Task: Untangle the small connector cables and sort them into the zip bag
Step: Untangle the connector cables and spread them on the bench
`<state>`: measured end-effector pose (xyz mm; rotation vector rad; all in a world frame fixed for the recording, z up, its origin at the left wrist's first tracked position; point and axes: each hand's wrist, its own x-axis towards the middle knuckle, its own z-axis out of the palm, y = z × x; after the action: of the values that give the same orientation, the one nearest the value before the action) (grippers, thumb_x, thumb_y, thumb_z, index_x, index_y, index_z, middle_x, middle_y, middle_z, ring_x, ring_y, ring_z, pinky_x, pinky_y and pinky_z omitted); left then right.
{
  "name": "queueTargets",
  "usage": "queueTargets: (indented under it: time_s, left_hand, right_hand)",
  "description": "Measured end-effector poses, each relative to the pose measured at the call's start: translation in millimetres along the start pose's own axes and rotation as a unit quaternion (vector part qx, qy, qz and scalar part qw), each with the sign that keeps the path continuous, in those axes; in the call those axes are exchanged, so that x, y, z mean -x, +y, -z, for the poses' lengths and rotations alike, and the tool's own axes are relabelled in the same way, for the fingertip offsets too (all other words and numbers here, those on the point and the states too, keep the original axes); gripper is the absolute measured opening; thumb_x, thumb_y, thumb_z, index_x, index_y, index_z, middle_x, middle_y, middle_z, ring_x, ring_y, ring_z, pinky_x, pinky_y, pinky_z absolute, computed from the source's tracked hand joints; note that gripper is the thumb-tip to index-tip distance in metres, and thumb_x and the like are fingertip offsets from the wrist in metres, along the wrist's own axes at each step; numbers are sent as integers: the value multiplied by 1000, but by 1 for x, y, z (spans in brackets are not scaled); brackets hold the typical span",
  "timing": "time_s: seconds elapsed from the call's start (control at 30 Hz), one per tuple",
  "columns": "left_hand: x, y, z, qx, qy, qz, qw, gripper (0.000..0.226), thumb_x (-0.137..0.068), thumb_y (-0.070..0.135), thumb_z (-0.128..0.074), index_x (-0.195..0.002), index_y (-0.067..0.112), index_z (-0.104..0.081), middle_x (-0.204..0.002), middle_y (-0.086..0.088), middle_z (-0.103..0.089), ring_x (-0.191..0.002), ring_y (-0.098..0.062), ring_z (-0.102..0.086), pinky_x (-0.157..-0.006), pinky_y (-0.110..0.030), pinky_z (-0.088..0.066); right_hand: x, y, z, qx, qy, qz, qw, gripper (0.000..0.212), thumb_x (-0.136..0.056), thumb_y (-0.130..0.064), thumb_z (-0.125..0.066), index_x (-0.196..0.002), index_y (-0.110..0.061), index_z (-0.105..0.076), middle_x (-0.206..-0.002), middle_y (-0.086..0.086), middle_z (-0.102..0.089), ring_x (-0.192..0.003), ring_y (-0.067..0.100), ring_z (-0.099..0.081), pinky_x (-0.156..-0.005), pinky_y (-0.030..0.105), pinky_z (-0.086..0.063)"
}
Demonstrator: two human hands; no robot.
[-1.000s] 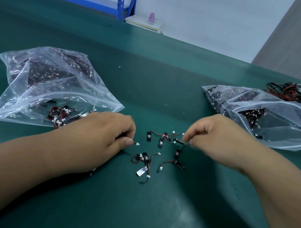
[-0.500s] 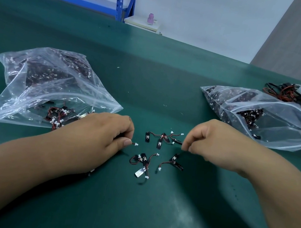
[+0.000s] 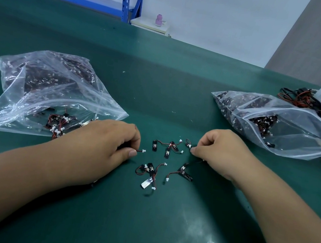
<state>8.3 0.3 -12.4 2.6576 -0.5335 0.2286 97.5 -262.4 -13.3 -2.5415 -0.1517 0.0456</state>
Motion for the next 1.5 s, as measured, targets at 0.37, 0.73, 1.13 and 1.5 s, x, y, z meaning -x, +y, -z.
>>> queueTargets:
  time_s: [0.37, 0.73, 1.13, 1.5]
  left_hand:
    - [4, 7, 6, 22, 18, -3, 1000, 16, -87, 27, -63, -83, 39, -53, -101, 34, -51, -94, 8, -49, -71, -7, -36]
    - [5, 19, 11, 41, 81, -70, 993, 12, -76, 21, -69, -79, 30, -62, -75, 19, -61, -83, 4, -54, -74, -3, -36]
    - [3, 5, 4, 55, 32, 15, 998, 25, -81, 39, -70, -95, 44, -50, -96, 36, -59, -87, 6, -56, -67, -9, -41]
    - [4, 0, 3, -6, -6, -2, 1000, 18, -84, 33, -64, -99, 43, -59, -91, 30, -55, -98, 8, -49, -83, -14, -38]
  right_hand:
    - [5, -12, 13, -112, 70, 53, 990, 17, -82, -21, -74, -67, -15, -66, -44, -16, -50, -40, 2, -40, -44, 16, -32]
    - [49, -57, -19, -13, -33, 311, 950, 27, -81, -51, -62, -77, -26, -67, -73, -10, -59, -74, 8, -59, -67, 35, -51]
    - [23, -41, 17, -149, 102, 170, 969, 24, -82, -11, -68, -60, -8, -60, -44, -15, -45, -41, 1, -39, -42, 9, -27]
    - [4, -9, 33, 99, 47, 48, 993, 17, -78, -28, -72, -63, -23, -66, -53, -13, -60, -51, 6, -50, -54, 24, -39]
